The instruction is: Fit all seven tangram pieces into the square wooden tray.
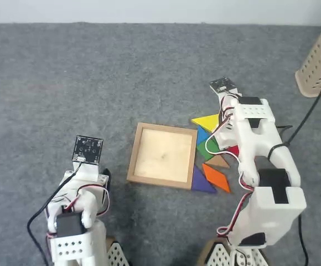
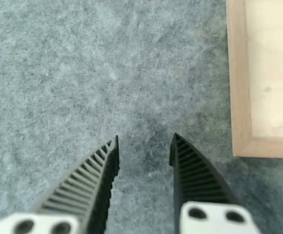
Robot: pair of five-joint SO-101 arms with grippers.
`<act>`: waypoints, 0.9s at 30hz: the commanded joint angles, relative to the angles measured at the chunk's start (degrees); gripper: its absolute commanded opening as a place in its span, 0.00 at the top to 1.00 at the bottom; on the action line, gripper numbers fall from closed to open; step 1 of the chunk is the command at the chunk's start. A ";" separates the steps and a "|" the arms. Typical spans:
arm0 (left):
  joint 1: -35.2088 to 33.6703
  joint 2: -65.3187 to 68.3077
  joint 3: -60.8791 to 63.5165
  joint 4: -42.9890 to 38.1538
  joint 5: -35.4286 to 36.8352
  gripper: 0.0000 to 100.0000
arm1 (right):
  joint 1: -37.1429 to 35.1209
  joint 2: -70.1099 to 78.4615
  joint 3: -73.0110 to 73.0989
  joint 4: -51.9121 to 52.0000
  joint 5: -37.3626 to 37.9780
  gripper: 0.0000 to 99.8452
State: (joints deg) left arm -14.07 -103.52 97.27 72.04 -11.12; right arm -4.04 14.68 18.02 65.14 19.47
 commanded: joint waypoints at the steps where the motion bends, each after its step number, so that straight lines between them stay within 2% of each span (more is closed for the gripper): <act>1: 0.09 -1.05 -0.66 0.35 -0.09 0.83 | 2.42 2.95 -0.53 0.31 -1.67 0.75; 14: 0.09 -1.05 -0.66 0.35 -0.09 0.83 | 2.86 2.86 -0.18 0.57 -3.96 0.75; 20: 0.09 -1.05 -0.66 0.35 -0.09 0.83 | 9.27 2.51 -2.64 1.36 -5.19 0.75; 24: 0.09 -1.05 -0.66 0.35 -0.09 0.83 | 7.78 2.51 -4.84 4.79 -4.31 0.74; 27: 0.09 -1.05 -0.66 0.35 -0.09 0.83 | 5.93 2.42 -6.77 6.29 -4.48 0.69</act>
State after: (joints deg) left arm -14.07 -103.52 97.27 72.04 -11.12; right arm 2.37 17.23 13.36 68.92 15.16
